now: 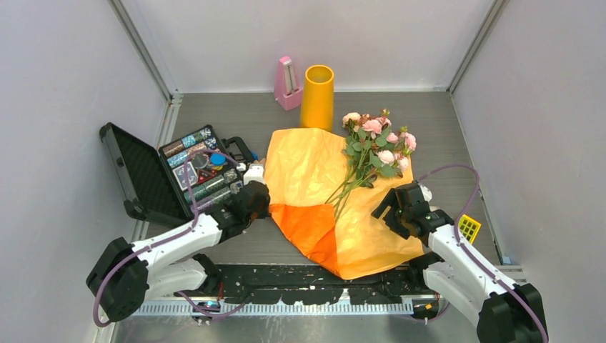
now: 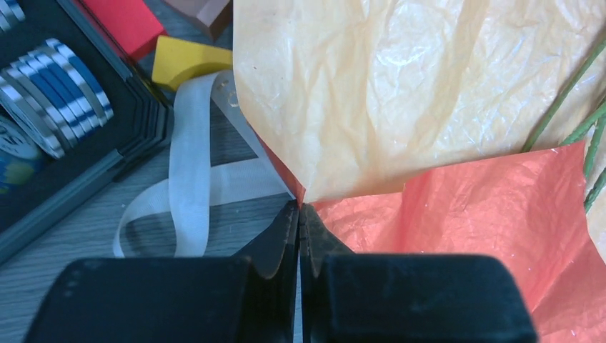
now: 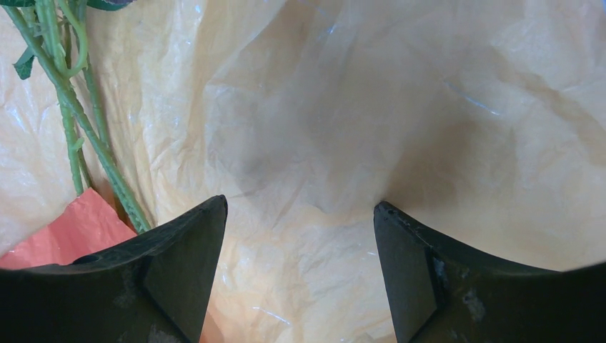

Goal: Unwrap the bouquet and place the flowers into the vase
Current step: Unfold the wrapping paper at the center of the board, then pick up the fake flower from the wrapping paper.

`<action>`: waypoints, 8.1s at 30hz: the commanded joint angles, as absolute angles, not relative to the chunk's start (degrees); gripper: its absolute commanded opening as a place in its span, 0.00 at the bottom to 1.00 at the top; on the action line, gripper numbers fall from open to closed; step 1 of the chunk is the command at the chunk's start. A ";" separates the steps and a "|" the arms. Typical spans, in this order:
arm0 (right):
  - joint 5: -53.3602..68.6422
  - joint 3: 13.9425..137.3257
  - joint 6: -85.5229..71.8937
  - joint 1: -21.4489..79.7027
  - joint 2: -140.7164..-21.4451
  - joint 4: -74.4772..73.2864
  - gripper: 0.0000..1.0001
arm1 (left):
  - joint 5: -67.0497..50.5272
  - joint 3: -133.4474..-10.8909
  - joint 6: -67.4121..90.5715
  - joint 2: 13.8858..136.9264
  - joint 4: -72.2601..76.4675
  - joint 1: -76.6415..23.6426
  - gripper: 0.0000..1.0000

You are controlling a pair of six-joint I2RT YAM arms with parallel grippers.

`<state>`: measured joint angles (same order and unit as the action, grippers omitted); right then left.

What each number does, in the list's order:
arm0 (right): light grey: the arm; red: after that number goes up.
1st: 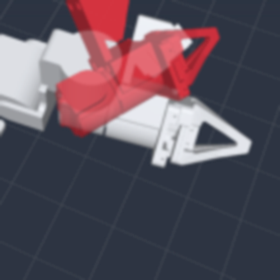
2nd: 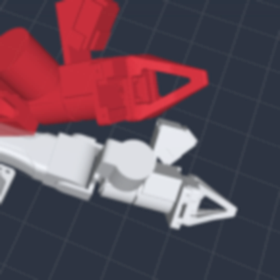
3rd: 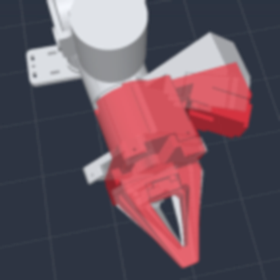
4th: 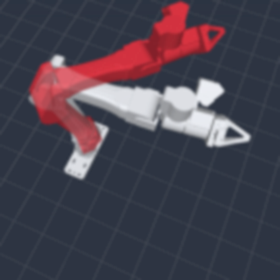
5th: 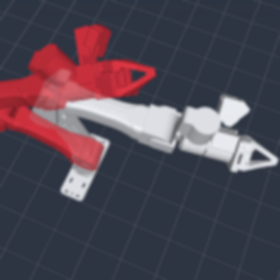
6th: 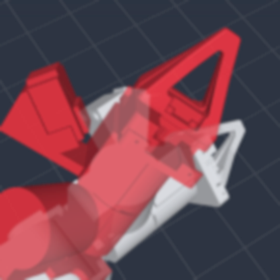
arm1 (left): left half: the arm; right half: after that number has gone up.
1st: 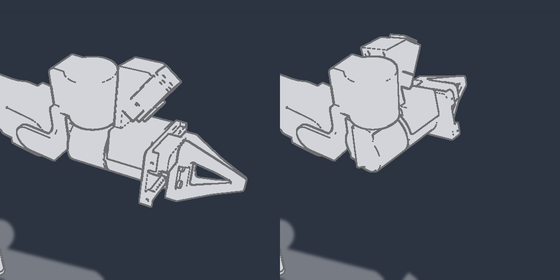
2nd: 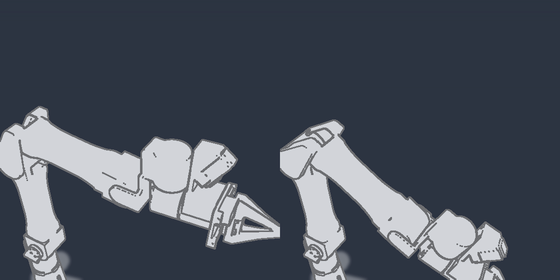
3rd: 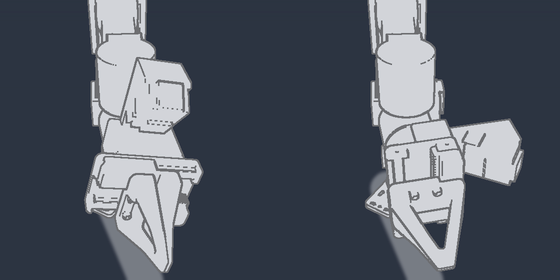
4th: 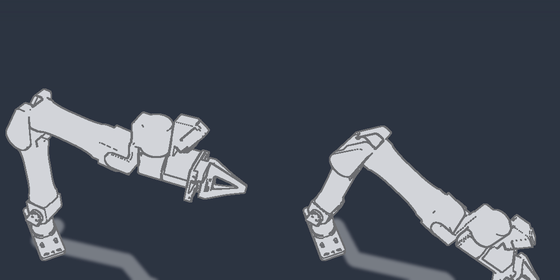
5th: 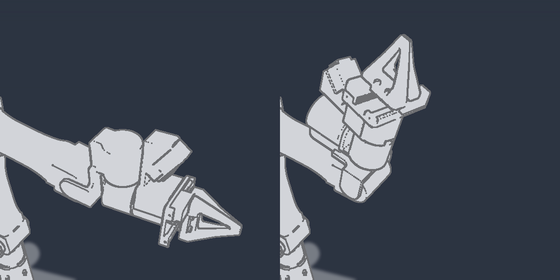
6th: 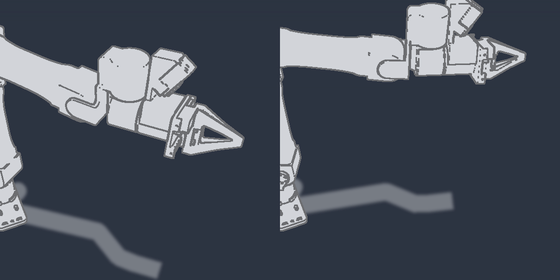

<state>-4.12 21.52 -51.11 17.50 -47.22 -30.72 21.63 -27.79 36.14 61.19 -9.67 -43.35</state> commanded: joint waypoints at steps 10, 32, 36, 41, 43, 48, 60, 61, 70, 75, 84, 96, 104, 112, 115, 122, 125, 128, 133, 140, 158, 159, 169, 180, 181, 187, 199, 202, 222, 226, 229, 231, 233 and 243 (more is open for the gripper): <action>-3.09 25.20 -49.96 17.31 -46.57 -29.69 0.80 | 20.90 -44.16 25.72 56.73 -24.08 -42.89 0.49; -0.89 29.24 -44.25 16.82 -56.45 -20.54 0.59 | 2.42 -39.66 31.44 77.60 -1.48 -41.76 0.48; 1.70 30.17 -42.97 15.81 -61.73 -18.11 0.54 | 3.01 -36.44 32.22 78.33 1.73 -40.19 0.45; 2.85 31.37 -42.52 13.33 -66.60 -17.77 0.52 | 4.67 -33.65 32.49 78.30 2.89 -38.86 0.43; 2.36 31.65 -42.88 12.49 -67.26 -18.61 0.52 | 5.38 -32.67 32.79 78.22 3.11 -38.32 0.41; 1.08 30.89 -43.53 10.70 -66.70 -20.31 0.53 | 5.86 -30.68 33.87 78.89 3.98 -37.41 0.40; 5.48 31.73 -42.67 8.39 -60.51 -24.48 0.59 | 4.56 -34.86 33.16 74.04 -5.81 -36.95 0.45; 6.21 32.63 -42.30 8.42 -58.77 -25.16 0.62 | 3.89 -36.39 32.20 72.84 -8.03 -36.93 0.48; 26.13 33.46 -41.30 8.89 -51.94 -26.02 0.77 | -1.26 -53.73 24.96 67.08 -32.53 -34.70 0.94; 30.94 29.38 -46.23 12.67 -50.00 -18.88 0.78 | -7.65 -62.77 18.99 69.51 -40.60 -30.63 0.99; 23.18 19.08 -61.05 33.75 -55.25 -0.57 0.75 | -9.52 -62.76 14.42 67.55 -37.40 -15.12 1.00; 20.11 21.39 -64.25 45.05 -67.85 9.15 0.62 | -6.86 -59.54 13.69 63.91 -36.85 -14.86 1.00; 15.42 26.71 -59.70 51.35 -67.33 7.34 0.56 | -7.12 -59.40 13.88 63.81 -36.91 -14.85 1.00; 6.50 31.40 -50.49 61.44 -64.04 0.36 0.57 | -8.00 -59.29 14.40 64.51 -36.87 -14.85 1.00; 5.25 32.24 -48.07 66.35 -65.06 0.76 0.57 | -8.33 -59.26 14.48 64.80 -36.74 -14.85 1.00; 4.25 36.34 -44.73 76.17 -72.34 1.80 0.57 | -9.11 -59.41 14.59 65.78 -36.82 -14.85 1.00; 4.56 39.12 -43.90 78.79 -77.44 2.81 0.57 | -9.05 -59.36 14.59 65.89 -36.73 -14.85 1.00; 5.44 41.41 -43.38 81.22 -83.60 3.50 0.57 | -8.97 -59.30 14.50 65.92 -36.78 -14.85 1.00; 6.85 45.38 -42.42 83.76 -86.56 2.67 0.59 | -9.04 -59.32 14.50 66.10 -36.91 -14.85 1.00; 5.31 46.96 -40.86 84.46 -78.63 -6.45 0.67 | -9.06 -59.41 14.50 66.07 -36.91 -14.85 1.00; -23.40 52.82 -41.32 82.16 -81.88 -13.76 0.65 | -8.80 -59.39 14.33 65.92 -37.01 -14.85 1.00; -23.26 53.13 -41.09 82.12 -82.87 -13.16 0.65 | -8.75 -59.36 14.33 65.95 -36.96 -14.85 1.00; -22.36 57.51 -38.38 82.21 -96.18 -8.72 0.59 | -9.02 -59.35 14.33 66.05 -37.00 -14.85 1.00; -29.02 65.00 -34.23 86.28 -104.50 -14.18 0.57 | -8.98 -59.34 14.24 66.15 -37.05 -14.85 1.00; -28.79 65.27 -34.24 86.41 -105.27 -14.69 0.57 | -9.04 -59.40 14.24 66.23 -37.01 -14.85 1.00; -27.19 64.82 -34.92 86.48 -106.78 -15.12 0.58 | -9.41 -59.39 14.33 66.29 -37.00 -14.90 1.00; -29.26 64.06 -35.27 86.44 -99.31 -16.24 0.63 | -10.81 -58.77 14.44 65.17 -36.03 -14.85 0.99; -32.49 65.45 -36.36 85.57 -94.91 -20.64 0.66 | -11.57 -58.46 14.15 64.96 -35.64 -15.02 0.98; -19.51 63.98 -36.31 33.94 -78.06 -35.47 0.64 | -8.23 -57.85 11.98 65.61 -35.37 -16.26 0.96; -14.21 65.90 -33.61 25.07 -81.07 -34.26 0.63 | -8.15 -57.79 11.87 64.81 -35.41 -16.26 0.97; -11.74 67.94 -31.94 22.02 -83.40 -33.18 0.62 | -7.54 -57.72 11.46 64.20 -35.33 -16.26 0.97; -9.77 69.16 -31.45 20.09 -85.33 -32.28 0.61 | -6.87 -57.83 11.34 63.99 -35.49 -16.26 0.97; -7.85 70.34 -31.25 18.76 -87.66 -31.47 0.59 | -6.57 -57.79 11.34 63.83 -35.60 -16.26 0.97; -7.43 73.65 -30.62 17.85 -96.13 -28.03 0.55 | -6.40 -57.82 11.47 63.78 -35.51 -16.26 0.97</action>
